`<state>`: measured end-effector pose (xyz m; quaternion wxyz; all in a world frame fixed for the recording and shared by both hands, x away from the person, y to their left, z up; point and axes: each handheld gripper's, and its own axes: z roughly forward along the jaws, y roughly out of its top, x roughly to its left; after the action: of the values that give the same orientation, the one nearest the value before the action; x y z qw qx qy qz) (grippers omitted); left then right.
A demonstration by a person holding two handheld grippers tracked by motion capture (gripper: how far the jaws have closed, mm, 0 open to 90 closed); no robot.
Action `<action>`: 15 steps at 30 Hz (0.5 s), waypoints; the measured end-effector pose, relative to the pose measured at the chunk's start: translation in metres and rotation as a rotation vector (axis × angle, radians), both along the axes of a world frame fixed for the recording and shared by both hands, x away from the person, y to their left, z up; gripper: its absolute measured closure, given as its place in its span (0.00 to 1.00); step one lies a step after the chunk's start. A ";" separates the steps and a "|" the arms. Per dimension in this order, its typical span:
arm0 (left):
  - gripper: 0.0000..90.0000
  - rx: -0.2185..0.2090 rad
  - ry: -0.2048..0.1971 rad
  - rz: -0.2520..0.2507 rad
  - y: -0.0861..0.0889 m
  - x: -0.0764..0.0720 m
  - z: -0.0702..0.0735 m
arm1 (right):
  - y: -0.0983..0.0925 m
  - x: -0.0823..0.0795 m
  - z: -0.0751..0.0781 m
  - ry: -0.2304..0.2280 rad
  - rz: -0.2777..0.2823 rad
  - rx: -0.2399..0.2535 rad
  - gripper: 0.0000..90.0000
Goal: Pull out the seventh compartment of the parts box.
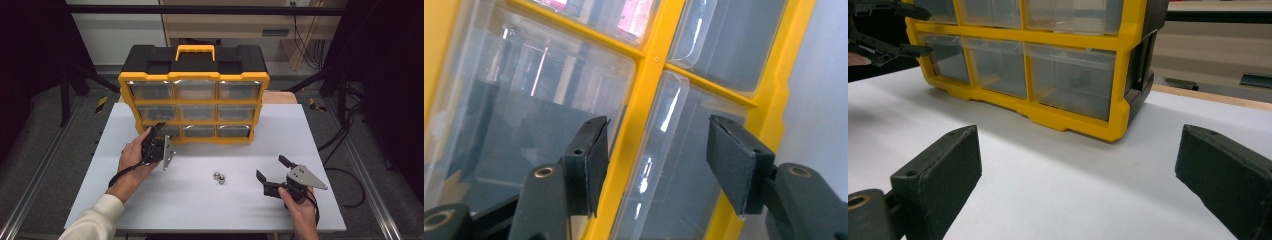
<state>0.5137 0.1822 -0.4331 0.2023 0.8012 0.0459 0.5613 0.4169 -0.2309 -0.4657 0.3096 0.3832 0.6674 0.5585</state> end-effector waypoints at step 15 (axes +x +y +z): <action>0.54 0.107 -0.028 0.003 -0.004 -0.005 0.002 | 0.000 0.001 -0.001 -0.020 0.008 -0.010 0.05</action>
<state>0.5083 0.1780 -0.4316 0.1589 0.8030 0.0141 0.5743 0.4176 -0.2308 -0.4663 0.3160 0.3736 0.6684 0.5602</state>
